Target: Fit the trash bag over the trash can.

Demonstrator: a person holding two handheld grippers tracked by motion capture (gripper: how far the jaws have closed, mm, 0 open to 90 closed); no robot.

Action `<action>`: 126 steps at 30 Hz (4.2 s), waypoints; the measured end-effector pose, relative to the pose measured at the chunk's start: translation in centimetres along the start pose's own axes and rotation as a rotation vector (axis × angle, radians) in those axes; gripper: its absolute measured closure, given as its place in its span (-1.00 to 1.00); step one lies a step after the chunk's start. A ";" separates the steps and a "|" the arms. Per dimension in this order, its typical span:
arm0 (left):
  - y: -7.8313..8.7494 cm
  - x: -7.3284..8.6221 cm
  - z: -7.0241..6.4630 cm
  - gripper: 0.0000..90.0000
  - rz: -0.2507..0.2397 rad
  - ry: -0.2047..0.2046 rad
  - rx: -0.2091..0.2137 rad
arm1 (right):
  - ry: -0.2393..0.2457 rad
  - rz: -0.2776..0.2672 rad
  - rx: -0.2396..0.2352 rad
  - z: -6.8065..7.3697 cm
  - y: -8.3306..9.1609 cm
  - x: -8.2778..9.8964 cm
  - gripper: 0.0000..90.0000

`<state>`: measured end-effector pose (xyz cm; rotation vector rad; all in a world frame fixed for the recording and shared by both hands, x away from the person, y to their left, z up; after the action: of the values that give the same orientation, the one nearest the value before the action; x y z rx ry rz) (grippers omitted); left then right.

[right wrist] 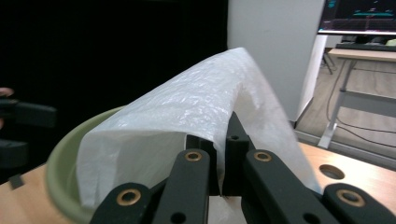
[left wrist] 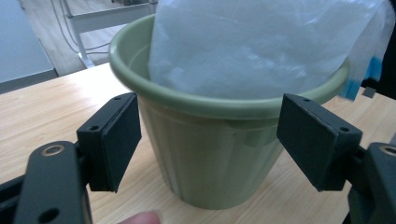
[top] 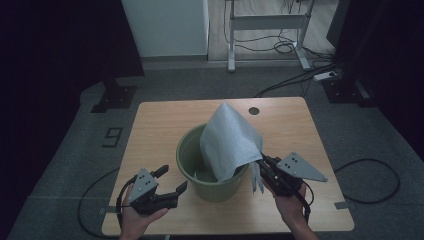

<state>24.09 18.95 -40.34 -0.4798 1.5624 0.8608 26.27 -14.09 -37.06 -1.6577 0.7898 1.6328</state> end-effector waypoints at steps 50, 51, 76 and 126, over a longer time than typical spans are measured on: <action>-4.3 -3.4 -4.4 -0.38 -0.094 -0.035 0.090 | 0.006 0.037 -0.143 3.8 -2.5 -0.3 0.97; -4.3 -3.4 -4.4 -0.36 -0.094 -0.035 0.090 | 0.006 0.037 -0.143 3.8 -2.5 -0.3 0.97; -5.3 -3.9 -4.9 0.98 -0.115 0.007 0.020 | 0.002 0.083 -0.078 4.3 -1.2 1.5 0.06; -1.8 -2.7 -3.8 0.45 -0.160 0.051 0.109 | 0.020 -0.072 0.110 -1.3 3.0 0.6 0.96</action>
<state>23.41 14.46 -38.17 -0.5435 1.5857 0.6428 24.64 -16.92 -37.84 -1.6092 0.8061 1.4994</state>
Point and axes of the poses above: each handheld gripper's, and its own axes: y roughly backward along the jaws, x roughly out of its underside, z roughly to its left, the point moved 2 cm from there along -y, roughly forward along the jaws, and after that the axes turned 9 degrees about -z, right-handed, at the moved point
